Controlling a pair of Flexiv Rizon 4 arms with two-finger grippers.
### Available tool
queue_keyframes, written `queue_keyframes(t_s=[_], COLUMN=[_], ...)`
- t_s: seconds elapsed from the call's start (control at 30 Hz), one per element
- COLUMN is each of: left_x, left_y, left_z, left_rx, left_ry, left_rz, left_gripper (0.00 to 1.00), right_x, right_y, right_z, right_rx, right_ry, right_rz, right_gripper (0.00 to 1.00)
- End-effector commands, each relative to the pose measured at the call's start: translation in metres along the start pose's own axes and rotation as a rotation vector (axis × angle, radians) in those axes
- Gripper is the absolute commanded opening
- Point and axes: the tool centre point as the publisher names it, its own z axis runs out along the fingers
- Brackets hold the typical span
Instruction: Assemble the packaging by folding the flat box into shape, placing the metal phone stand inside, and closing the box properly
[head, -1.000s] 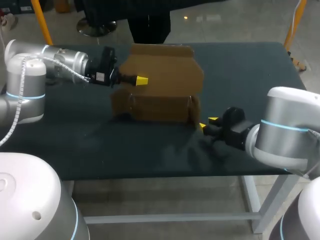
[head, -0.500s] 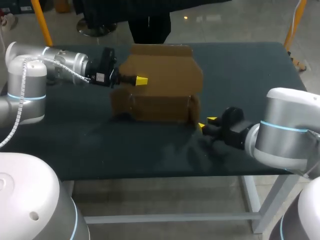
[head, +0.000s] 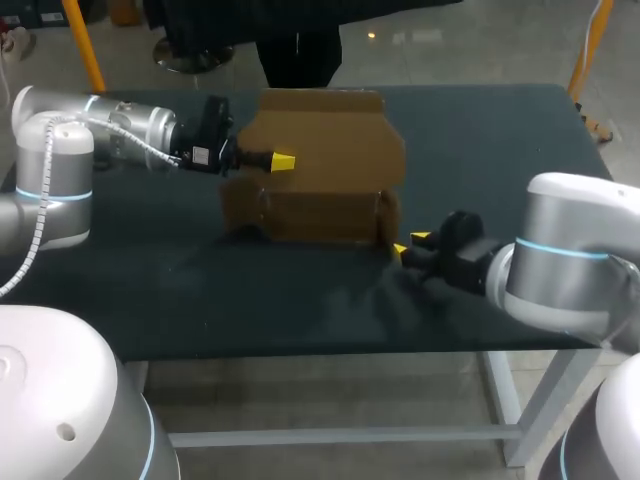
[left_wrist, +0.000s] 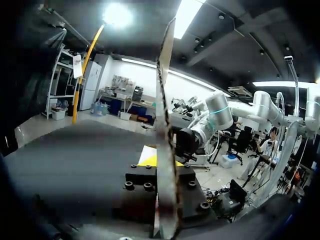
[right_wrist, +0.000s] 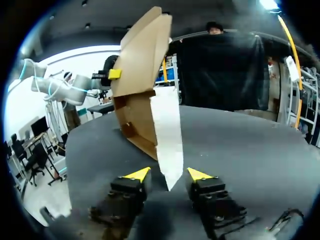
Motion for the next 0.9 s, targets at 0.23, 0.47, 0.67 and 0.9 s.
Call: queue_keyframes(t_s=[0.23, 0.47, 0.67, 0.9], left_x=[-0.002, -0.002, -0.002, -0.002], left_y=[0.005, 0.005, 0.005, 0.005], left_z=[0.000, 0.000, 0.000, 0.000], left_rx=[0.000, 0.000, 0.000, 0.000], left_ry=[0.005, 0.005, 0.005, 0.005], left_rz=[0.000, 0.000, 0.000, 0.000], left_gripper=[0.00, 0.00, 0.00, 0.00], right_x=[-0.002, 0.011, 0.023, 0.035], right_y=[0.013, 0.015, 0.020, 0.024], right_z=[0.021, 0.035, 0.039, 0.048], right_rx=[-0.015, -0.013, -0.026, -0.031], right_ry=[0.026, 0.060, 0.073, 0.089], right_rz=[-0.030, -0.036, -0.040, -0.042], right_gripper=[0.50, 0.50, 0.49, 0.49])
